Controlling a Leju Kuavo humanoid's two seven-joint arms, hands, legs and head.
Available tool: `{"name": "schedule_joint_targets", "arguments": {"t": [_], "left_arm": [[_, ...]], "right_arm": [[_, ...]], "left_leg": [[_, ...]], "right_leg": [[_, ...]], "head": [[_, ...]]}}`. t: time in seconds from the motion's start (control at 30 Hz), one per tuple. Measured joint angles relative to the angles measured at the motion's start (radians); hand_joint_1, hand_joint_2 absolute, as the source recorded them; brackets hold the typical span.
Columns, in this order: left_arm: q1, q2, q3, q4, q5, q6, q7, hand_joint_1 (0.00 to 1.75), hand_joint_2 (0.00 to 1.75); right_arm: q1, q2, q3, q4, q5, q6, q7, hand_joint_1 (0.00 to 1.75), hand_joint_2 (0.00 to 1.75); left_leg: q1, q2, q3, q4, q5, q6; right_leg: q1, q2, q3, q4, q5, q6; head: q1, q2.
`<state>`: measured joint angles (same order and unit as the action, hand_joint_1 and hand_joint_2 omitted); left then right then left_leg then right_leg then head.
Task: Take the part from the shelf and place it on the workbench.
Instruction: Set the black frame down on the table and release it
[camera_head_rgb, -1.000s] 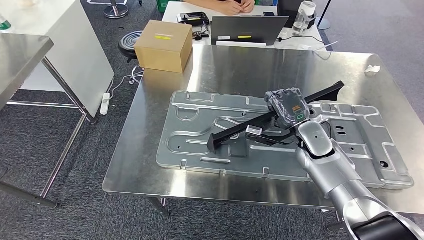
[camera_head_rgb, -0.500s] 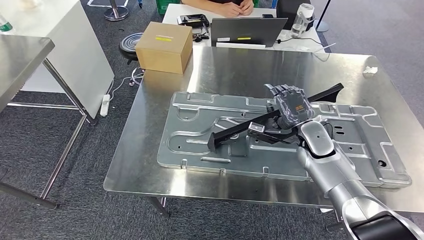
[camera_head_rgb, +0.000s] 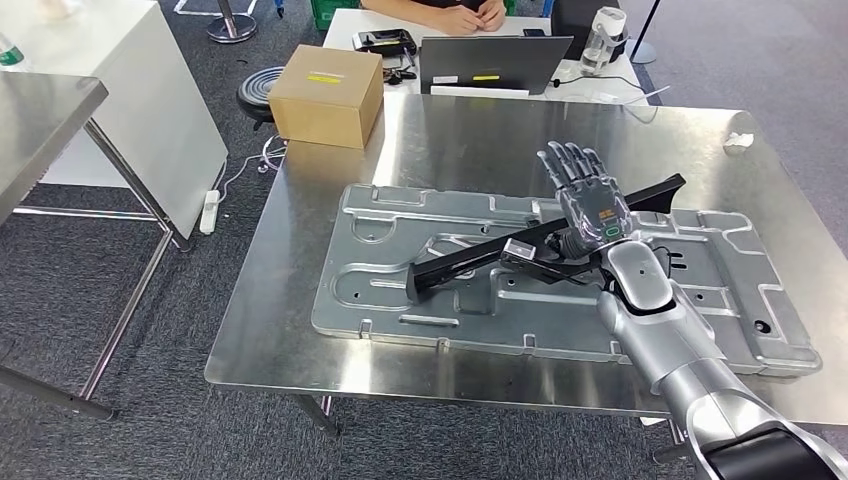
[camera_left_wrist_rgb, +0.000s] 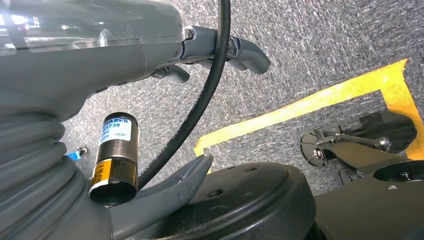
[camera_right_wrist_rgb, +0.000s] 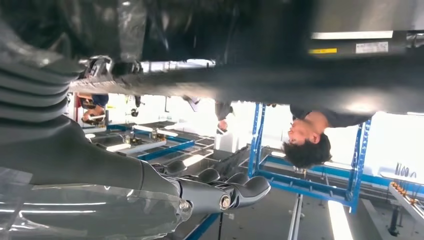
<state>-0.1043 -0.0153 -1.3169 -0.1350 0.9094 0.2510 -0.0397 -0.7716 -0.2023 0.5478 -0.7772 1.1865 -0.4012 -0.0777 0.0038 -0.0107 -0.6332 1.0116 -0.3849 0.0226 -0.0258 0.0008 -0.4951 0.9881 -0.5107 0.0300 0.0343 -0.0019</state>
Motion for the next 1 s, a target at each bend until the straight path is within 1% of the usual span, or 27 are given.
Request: {"name": "schedule_joint_targets", "arguments": {"t": [0.03, 0.17, 0.23, 0.33, 0.4, 0.47, 0.57, 1.0], "left_arm": [[0.0, 0.0, 0.0, 0.0, 0.0, 0.0, 0.0, 0.0, 0.0], [0.002, 0.002, 0.0, 0.0, 0.001, 0.0, -0.001, 0.0, 0.0], [0.003, 0.003, 0.0, 0.0, 0.003, 0.0, -0.002, 0.0, 0.0], [0.008, 0.005, 0.0, 0.0, 0.011, 0.001, -0.005, 0.0, 0.0], [0.011, 0.007, 0.0, 0.0, 0.019, 0.001, -0.005, 0.0, 0.0], [0.012, 0.008, -0.001, 0.0, 0.021, 0.0, -0.005, 0.0, 0.0], [0.01, 0.008, -0.003, 0.0, 0.021, -0.002, -0.006, 0.0, 0.0], [0.009, 0.011, -0.008, 0.0, 0.023, -0.002, -0.008, 0.0, 0.0]], "right_arm": [[0.0, -0.001, -0.002, 0.002, 0.0, 0.002, 0.001, 0.0, 0.0], [-0.009, -0.022, -0.012, 0.012, -0.004, 0.023, 0.002, 0.0, 0.0], [-0.03, -0.052, -0.022, 0.018, -0.007, 0.03, 0.014, 0.0, 0.0], [-0.088, -0.113, -0.054, 0.037, -0.01, 0.024, 0.035, 0.0, 0.0], [-0.127, -0.148, -0.083, 0.051, -0.019, 0.03, 0.021, 0.0, 0.0], [-0.149, -0.169, -0.106, 0.06, -0.021, 0.037, 0.008, 0.0, 0.0], [-0.153, -0.179, -0.122, 0.07, -0.018, 0.038, 0.004, 0.0, 0.0], [-0.15, -0.179, -0.134, 0.1, -0.013, 0.039, 0.003, 0.0, 0.0]], "left_leg": [[0.0, 0.0, 0.0, 0.0, 0.0, 0.0], [0.0, 0.0, -0.001, 0.0, 0.0, 0.0], [0.0, -0.002, -0.002, 0.001, 0.0, 0.0], [-0.002, -0.005, -0.005, 0.001, 0.001, 0.001], [-0.002, -0.006, -0.007, 0.001, 0.001, 0.001], [-0.002, -0.005, -0.007, 0.001, 0.001, 0.001], [-0.002, -0.005, -0.008, 0.001, 0.0, 0.002], [-0.001, -0.005, -0.009, -0.001, 0.0, 0.001]], "right_leg": [[0.0, 0.0, 0.0, 0.0, 0.0, 0.0], [0.0, 0.0, -0.001, 0.0, 0.0, 0.0], [0.0, -0.001, -0.001, 0.0, 0.0, 0.0], [-0.002, -0.004, -0.003, 0.0, 0.0, 0.0], [-0.002, -0.005, -0.004, 0.0, 0.0, 0.0], [-0.002, -0.004, -0.004, 0.0, 0.0, 0.0], [-0.002, -0.003, -0.004, 0.0, 0.0, 0.0], [-0.001, -0.003, -0.007, 0.0, -0.001, 0.001]], "head": [[0.0, 0.0], [0.0, 0.0], [0.0, 0.0], [0.0, 0.0], [0.0, 0.0], [0.0, 0.0], [0.0, 0.0], [0.0, 0.0]]}}
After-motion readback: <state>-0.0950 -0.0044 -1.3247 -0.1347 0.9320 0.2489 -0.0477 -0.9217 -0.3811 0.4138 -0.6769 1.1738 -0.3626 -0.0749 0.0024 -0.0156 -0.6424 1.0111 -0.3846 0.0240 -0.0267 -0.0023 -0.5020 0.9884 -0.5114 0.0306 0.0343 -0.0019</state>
